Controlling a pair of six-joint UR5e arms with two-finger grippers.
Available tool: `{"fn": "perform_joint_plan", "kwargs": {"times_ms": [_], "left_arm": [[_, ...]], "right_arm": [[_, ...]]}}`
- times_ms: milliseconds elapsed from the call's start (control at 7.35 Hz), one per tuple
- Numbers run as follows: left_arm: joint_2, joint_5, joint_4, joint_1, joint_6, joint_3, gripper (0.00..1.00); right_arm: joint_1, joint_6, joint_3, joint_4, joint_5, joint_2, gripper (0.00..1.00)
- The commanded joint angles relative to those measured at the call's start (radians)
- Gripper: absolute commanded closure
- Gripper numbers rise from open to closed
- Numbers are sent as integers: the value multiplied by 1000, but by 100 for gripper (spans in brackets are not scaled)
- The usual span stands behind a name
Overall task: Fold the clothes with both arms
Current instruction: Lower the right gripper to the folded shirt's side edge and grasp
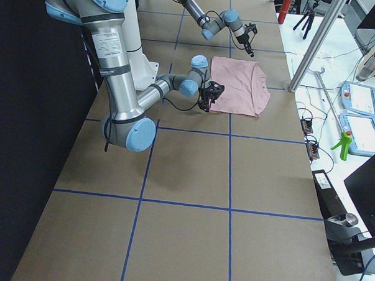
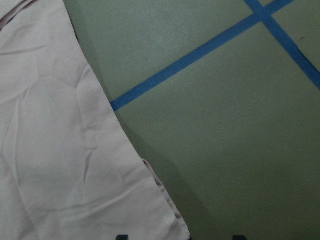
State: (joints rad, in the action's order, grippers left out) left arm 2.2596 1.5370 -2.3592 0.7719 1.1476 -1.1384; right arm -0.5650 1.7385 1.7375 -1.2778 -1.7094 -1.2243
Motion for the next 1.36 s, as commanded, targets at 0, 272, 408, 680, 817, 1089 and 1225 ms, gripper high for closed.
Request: {"fn": "perform_joint_plan", "kwargs": {"times_ms": [0,272,408,680,817,1089,1225], "left_arm": [[-2,-1,2,0,4,-6,57],[-2,-1,2,0,4,-6,57],[-2,-1,2,0,3,-6,58],[-9,-1,2,0,3,-6,58],[-11,-1,2,0,3,-7,58],[-21,-3,2,0,1,-7,58],[-22,-3,2,0,1,-6,58]], "right_arm": [[13,3,-9,0,4,2,29],[14,3,-24,0,4,11,36],[16,1,-33,1,5,12,38],[16,3,-35,3,5,12,55],[16,3,-35,3,10,17,77],[16,-1,-36,8,20,17,100],[14,-2,-36,8,20,17,100]]}}
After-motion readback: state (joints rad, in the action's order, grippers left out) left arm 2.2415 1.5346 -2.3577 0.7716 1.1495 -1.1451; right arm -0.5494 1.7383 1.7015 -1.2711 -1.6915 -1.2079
